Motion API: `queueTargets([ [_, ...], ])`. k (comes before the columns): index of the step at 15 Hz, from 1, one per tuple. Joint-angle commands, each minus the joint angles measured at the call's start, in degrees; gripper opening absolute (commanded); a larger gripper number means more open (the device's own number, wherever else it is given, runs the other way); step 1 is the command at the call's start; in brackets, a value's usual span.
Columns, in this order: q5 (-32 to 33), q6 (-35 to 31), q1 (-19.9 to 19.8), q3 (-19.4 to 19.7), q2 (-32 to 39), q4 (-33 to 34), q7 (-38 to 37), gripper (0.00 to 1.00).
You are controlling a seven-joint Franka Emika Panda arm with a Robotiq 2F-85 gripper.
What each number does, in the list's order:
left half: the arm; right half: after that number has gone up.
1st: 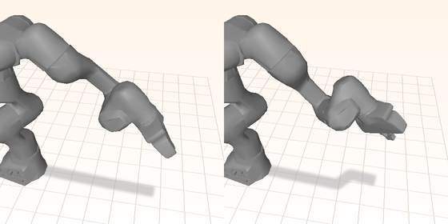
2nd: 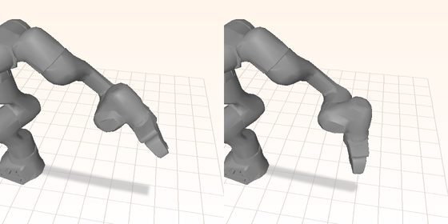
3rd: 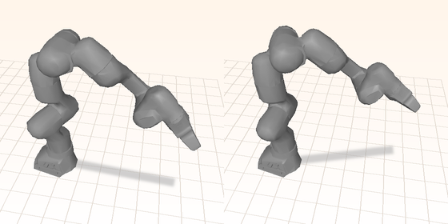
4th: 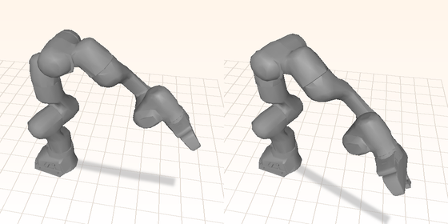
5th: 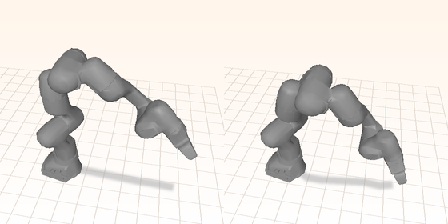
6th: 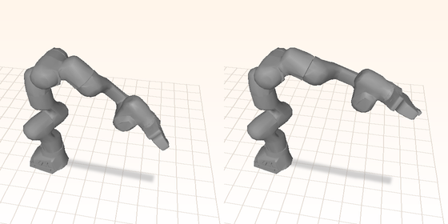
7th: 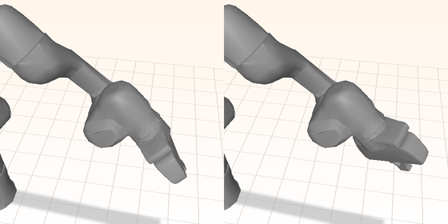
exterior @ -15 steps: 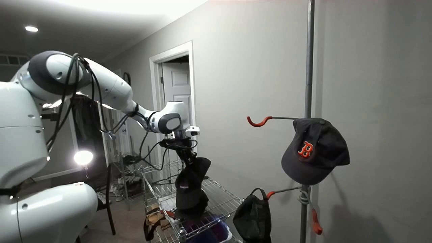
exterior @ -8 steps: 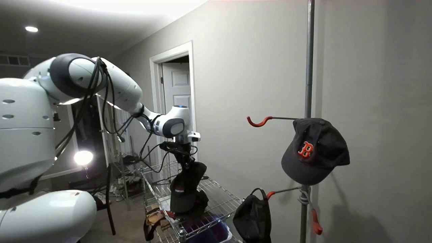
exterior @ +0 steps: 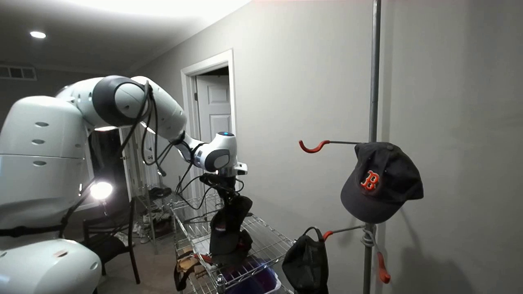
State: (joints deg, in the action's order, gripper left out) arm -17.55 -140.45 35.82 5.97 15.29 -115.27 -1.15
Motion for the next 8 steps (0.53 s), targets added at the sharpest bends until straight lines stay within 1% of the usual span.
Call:
queueTargets([
  [1,3.40,-2.00,-9.14,-8.79,3.10,2.93,-0.49,0.06],
  [3,6.28,-2.19,-12.12,-11.48,4.36,3.84,-0.94,0.06],
  [4,7.63,-2.10,-13.03,-12.24,4.77,4.16,-1.27,0.40],
  [5,8.51,-2.33,-13.90,-12.96,5.04,4.35,-1.31,0.41],
  [8,10.24,-2.74,-15.71,-14.27,5.33,4.64,-1.26,0.58],
])
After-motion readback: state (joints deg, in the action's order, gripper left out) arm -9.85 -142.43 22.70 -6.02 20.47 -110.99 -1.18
